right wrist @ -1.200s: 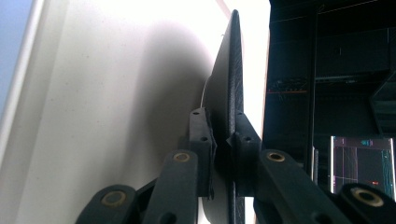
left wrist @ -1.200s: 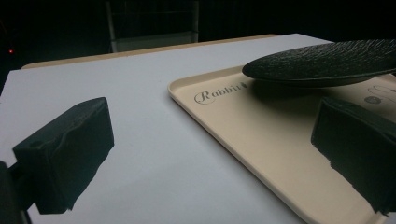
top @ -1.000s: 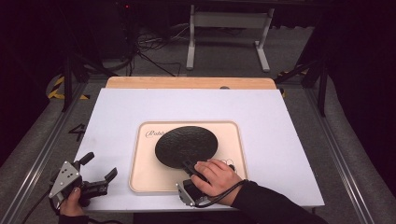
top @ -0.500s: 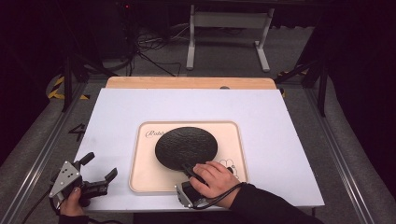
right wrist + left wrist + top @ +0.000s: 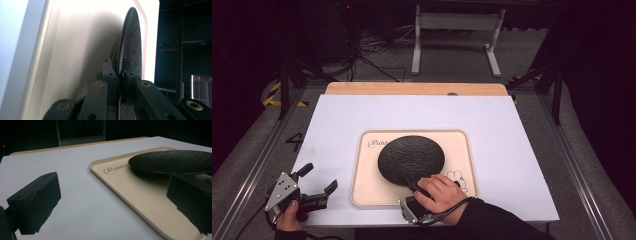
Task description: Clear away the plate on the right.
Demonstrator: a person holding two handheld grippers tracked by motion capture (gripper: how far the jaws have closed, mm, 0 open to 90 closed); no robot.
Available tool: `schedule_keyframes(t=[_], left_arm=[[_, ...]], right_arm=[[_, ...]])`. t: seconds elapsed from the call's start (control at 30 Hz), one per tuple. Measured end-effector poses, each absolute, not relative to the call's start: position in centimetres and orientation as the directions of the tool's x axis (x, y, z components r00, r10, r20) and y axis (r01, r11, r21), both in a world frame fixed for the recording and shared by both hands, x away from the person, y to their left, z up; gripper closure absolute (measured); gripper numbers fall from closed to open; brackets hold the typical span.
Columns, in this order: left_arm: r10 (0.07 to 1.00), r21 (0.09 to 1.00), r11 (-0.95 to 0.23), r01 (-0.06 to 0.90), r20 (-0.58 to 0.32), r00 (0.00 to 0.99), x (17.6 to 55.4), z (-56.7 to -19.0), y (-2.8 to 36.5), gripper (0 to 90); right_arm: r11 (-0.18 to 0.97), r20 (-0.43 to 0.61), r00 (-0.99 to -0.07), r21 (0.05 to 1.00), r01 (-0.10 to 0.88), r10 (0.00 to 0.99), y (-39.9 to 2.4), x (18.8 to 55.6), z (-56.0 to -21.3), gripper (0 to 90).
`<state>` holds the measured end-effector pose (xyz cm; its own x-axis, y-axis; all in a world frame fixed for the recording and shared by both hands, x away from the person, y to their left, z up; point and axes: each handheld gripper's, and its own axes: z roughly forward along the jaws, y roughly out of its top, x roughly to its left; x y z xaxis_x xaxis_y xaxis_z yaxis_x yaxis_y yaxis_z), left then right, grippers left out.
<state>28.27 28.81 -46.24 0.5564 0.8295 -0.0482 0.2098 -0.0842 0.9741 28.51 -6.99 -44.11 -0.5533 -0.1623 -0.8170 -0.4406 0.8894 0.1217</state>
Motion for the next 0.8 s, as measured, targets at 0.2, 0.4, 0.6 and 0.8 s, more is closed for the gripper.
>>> schedule_keyframes(t=[0.2,0.4,0.6,0.8], left_arm=[[0.831,0.975,-0.079,0.208,-0.051,0.554,28.2,-46.2,28.8,0.1],[0.83,0.973,-0.083,0.214,-0.051,0.555,28.3,-46.3,28.9,0.1],[0.828,0.972,-0.089,0.218,-0.049,0.559,28.4,-46.3,28.9,0.1],[0.828,0.973,-0.085,0.217,-0.052,0.558,28.5,-46.4,28.8,0.0]], right_arm=[[0.887,-0.806,-0.571,0.14,-0.441,-0.157,-6.8,28.5,-44.1,83.6],[0.887,-0.784,-0.598,0.148,-0.438,-0.165,-6.8,28.4,-44.7,80.0],[0.891,-0.76,-0.634,0.178,-0.417,-0.145,-6.9,28.4,-45.0,78.1],[0.892,-0.727,-0.671,0.197,-0.407,-0.146,-6.9,28.3,-45.4,74.2]])
